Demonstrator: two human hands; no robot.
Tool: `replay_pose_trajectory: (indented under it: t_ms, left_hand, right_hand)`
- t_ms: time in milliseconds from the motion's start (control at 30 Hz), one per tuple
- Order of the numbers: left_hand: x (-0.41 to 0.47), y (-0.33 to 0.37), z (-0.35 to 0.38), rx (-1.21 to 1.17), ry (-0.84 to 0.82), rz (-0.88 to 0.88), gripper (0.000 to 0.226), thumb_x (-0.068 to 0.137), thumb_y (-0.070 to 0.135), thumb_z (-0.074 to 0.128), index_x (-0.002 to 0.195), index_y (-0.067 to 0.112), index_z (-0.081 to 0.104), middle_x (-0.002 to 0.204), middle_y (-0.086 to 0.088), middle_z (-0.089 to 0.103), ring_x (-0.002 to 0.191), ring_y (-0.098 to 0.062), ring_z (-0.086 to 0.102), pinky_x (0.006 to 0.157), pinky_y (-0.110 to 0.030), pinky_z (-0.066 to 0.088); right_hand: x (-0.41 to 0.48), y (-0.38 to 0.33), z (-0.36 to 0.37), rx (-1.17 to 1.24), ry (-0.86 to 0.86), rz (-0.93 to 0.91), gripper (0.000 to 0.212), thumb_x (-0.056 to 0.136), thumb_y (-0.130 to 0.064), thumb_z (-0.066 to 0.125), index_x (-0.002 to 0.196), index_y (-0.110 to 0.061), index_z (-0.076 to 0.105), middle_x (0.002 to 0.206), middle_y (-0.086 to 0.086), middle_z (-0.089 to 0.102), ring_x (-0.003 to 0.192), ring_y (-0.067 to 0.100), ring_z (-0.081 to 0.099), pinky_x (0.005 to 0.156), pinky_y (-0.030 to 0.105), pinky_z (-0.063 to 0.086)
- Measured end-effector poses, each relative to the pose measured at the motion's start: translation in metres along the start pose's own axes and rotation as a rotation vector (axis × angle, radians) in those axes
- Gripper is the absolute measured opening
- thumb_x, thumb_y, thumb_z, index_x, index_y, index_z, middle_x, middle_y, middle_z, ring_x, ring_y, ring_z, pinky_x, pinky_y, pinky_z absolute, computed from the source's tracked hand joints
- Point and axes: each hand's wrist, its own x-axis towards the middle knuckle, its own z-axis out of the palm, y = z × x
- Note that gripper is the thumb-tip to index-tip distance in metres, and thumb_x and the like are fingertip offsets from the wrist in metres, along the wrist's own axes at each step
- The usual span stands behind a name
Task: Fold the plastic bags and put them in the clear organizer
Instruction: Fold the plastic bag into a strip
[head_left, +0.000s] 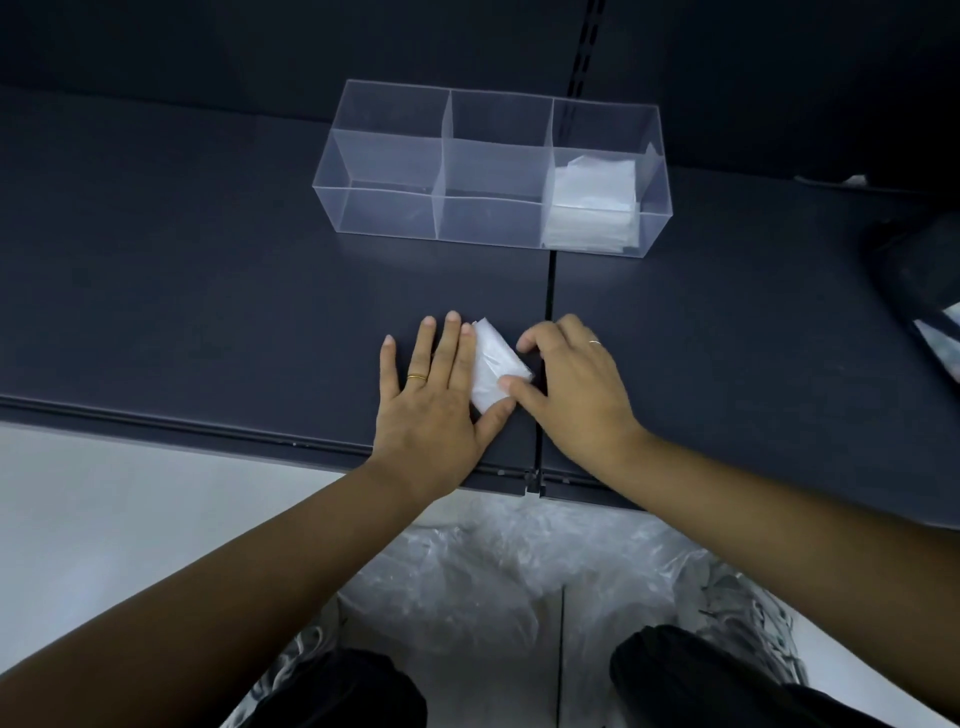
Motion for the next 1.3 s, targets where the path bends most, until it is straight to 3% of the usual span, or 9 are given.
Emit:
replay_pose_trajectory:
  t_ms: [367,567,733,833,900,933,1000,1133,1300]
  left_hand:
    - [-0.002,0.004,-0.003,-0.025,-0.041,-0.060,0.087,0.084,0.066,-0.009,0.149,0.010,-0.016,0.161,-0.007,-0.013,0.147,-0.022,-0.015,0.116,-0.051,-0.010]
    - [-0.012,0.018,-0.009,-0.158,-0.091,-0.158,0.088,0.084,0.065,-0.007,0.147,0.006,-0.020,0.158,-0.010,-0.021,0.145,-0.022,-0.022,0.116,-0.045,-0.013]
    - [-0.019,0.014,-0.033,-0.560,-0.062,-0.197,0.098,0.082,0.072,0.029,0.152,0.015,-0.008,0.160,0.000,-0.014,0.145,-0.013,-0.017,0.115,-0.036,-0.013]
    - [0.001,-0.002,-0.062,-0.610,0.033,0.058,0.107,0.072,0.067,0.056,0.153,0.024,0.001,0.154,0.018,0.000,0.144,-0.003,-0.009,0.115,-0.030,-0.011]
    - [0.015,-0.011,-0.076,-0.656,-0.070,0.159,0.075,0.074,0.050,0.072,0.139,0.030,0.044,0.133,0.022,0.041,0.131,-0.002,0.031,0.112,-0.025,0.018]
    - [0.019,-0.013,-0.079,-0.745,-0.119,0.167,0.045,0.075,0.040,0.076,0.117,0.029,0.063,0.110,0.022,0.058,0.107,0.001,0.050,0.097,-0.021,0.036]
    - [0.025,-0.015,-0.081,-0.933,-0.127,0.135,0.008,0.078,0.027,0.078,0.080,0.025,0.070,0.071,0.015,0.065,0.065,0.005,0.055,0.065,-0.013,0.042]
    - [0.030,-0.030,-0.078,-1.047,0.073,-0.054,0.012,0.081,0.027,0.075,0.071,0.024,0.069,0.070,0.007,0.069,0.060,0.002,0.058,0.058,-0.009,0.044]
    - [0.016,-0.051,-0.053,-0.908,0.244,-0.268,0.015,0.081,0.025,0.074,0.068,0.025,0.067,0.071,0.012,0.068,0.070,-0.002,0.063,0.068,-0.015,0.048]
  right_hand:
    - [0.002,0.004,0.000,0.065,0.119,0.044,0.013,0.097,-0.021,0.051,0.096,-0.016,0.063,0.097,-0.001,0.054,0.096,0.020,0.052,0.086,0.032,0.037]
    - [0.004,-0.010,-0.003,0.143,-0.004,0.093,0.015,0.083,-0.028,0.068,0.073,-0.024,0.056,0.090,-0.009,0.054,0.085,0.008,0.051,0.074,0.024,0.041]
    - [0.001,-0.010,-0.025,0.417,-0.100,0.029,0.027,0.080,-0.007,0.069,0.074,-0.027,0.052,0.071,-0.012,0.057,0.060,0.000,0.051,0.058,0.011,0.039]
    - [-0.003,-0.009,-0.049,0.323,-0.153,-0.185,0.028,0.081,-0.002,0.068,0.085,-0.025,0.053,0.074,-0.013,0.058,0.065,0.002,0.053,0.062,0.014,0.044]
    - [-0.003,-0.009,-0.063,0.339,-0.165,-0.246,0.030,0.081,-0.003,0.069,0.093,-0.026,0.055,0.079,-0.010,0.063,0.070,0.005,0.055,0.066,0.014,0.045]
    - [-0.001,-0.008,-0.069,0.354,-0.164,-0.231,0.031,0.081,-0.005,0.071,0.099,-0.027,0.057,0.080,-0.009,0.064,0.071,0.005,0.056,0.067,0.014,0.046]
    - [0.004,-0.005,-0.077,0.375,-0.162,-0.166,0.027,0.080,-0.011,0.075,0.100,-0.025,0.063,0.076,-0.008,0.065,0.066,0.002,0.056,0.066,0.013,0.045]
    - [0.030,-0.004,-0.092,0.430,-0.156,-0.059,0.009,0.079,-0.015,0.077,0.075,-0.018,0.069,0.067,-0.011,0.065,0.057,-0.004,0.054,0.060,0.010,0.045]
    - [0.120,-0.012,-0.114,0.572,0.062,0.113,0.012,0.078,-0.020,0.079,0.081,-0.014,0.069,0.075,-0.009,0.065,0.066,-0.005,0.059,0.062,0.009,0.045]
